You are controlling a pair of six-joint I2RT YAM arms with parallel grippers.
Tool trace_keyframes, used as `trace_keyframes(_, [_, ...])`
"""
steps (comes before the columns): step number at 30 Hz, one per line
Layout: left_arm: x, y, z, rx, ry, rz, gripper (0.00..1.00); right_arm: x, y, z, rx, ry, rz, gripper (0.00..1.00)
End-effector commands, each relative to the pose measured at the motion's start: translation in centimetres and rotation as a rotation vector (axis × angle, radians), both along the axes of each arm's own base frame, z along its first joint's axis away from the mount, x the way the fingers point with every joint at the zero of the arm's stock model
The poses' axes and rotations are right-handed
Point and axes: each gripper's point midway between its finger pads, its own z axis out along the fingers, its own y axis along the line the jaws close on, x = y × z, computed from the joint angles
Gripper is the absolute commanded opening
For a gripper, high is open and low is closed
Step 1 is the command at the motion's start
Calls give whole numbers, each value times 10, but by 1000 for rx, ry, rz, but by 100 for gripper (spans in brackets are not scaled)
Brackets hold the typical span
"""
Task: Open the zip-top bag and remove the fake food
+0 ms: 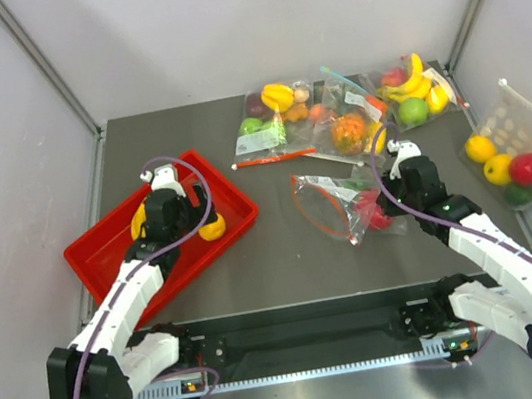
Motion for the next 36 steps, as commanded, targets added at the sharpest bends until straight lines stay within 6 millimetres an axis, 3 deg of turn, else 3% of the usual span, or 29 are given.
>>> trace_keyframes(1, [1, 5, 9, 20, -26, 6, 99, 0, 1, 0, -19, 11, 13, 0])
trace_keyframes(7, [-2, -4, 30, 7, -88, -34, 99, 1, 1, 3, -17, 4, 13, 0])
trace_keyframes(10, [-6, -27, 43, 9, -130, -118, 99, 2, 0, 4, -20, 1, 6, 0])
trace_keyframes(11, [-11, -46, 46, 14, -140, -177, 99, 2, -1, 4, -21, 4, 3, 0])
trace_keyframes(13, [-13, -64, 56, 45, -180, -212, 99, 2, -2, 5, -22, 5, -2, 0])
trace_keyframes(14, [-22, -89, 59, 43, -192, -286, 99, 2, -2, 5, -20, 4, -8, 0])
trace_keyframes(17, [-34, -140, 63, -6, -219, -414, 98, 2, -3, 6, -16, 3, -23, 0])
trace_keyframes(19, [-39, -171, 77, -65, -272, -485, 98, 1, -6, 5, -24, 6, -37, 0])
trace_keyframes(21, [-51, -203, 73, -85, -273, -570, 98, 0, -9, 4, -32, 14, -54, 0])
trace_keyframes(22, [-57, -222, 81, -120, -298, -620, 98, 0, -10, 4, -30, 16, -59, 0])
trace_keyframes(23, [-58, -234, 73, -121, -279, -648, 98, 0, -10, 4, -32, 17, -62, 0])
trace_keyframes(25, [-66, -257, 80, -159, -297, -706, 98, -1, -12, 4, -35, 21, -70, 0])
trace_keyframes(26, [-66, -267, 70, -151, -277, -723, 98, -1, -13, 4, -39, 22, -76, 0])
trace_keyframes(29, [-69, -292, 67, -165, -286, -771, 98, -2, -15, 2, -47, 27, -86, 0])
trace_keyframes(36, [-65, -326, 62, -166, -306, -819, 98, -5, -19, -4, -57, 47, -96, 0])
